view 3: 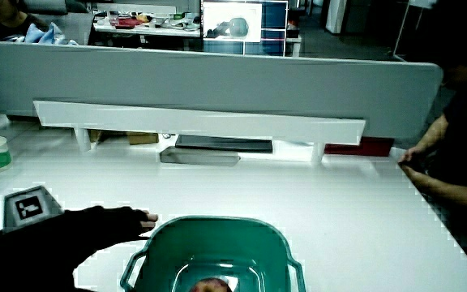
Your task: Pick apple from plate
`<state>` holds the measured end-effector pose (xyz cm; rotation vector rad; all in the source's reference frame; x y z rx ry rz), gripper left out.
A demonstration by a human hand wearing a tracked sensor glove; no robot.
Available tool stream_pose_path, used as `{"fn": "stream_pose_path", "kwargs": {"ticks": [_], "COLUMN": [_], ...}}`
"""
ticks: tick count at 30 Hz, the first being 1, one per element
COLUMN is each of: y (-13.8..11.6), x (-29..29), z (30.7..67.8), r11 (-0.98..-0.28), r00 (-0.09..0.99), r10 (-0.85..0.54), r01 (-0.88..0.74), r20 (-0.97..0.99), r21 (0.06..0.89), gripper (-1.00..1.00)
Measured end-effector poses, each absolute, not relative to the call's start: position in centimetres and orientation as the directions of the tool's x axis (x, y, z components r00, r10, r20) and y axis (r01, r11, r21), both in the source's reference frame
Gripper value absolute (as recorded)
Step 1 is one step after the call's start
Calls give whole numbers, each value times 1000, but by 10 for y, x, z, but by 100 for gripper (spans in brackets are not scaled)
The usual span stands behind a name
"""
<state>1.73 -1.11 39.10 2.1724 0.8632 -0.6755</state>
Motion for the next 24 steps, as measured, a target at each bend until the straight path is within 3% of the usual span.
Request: {"fn": "stream_pose_path", "kwargs": {"ticks": [11, 24], "y": [-10, -7], "x": [35, 39], "z": [406, 412], "r11": [-518, -508], "r00": [699, 714], "r10": [386, 391], "r01": [704, 694], "r20": [-602, -581], "r21": [486, 510], "gripper": [0, 7]}}
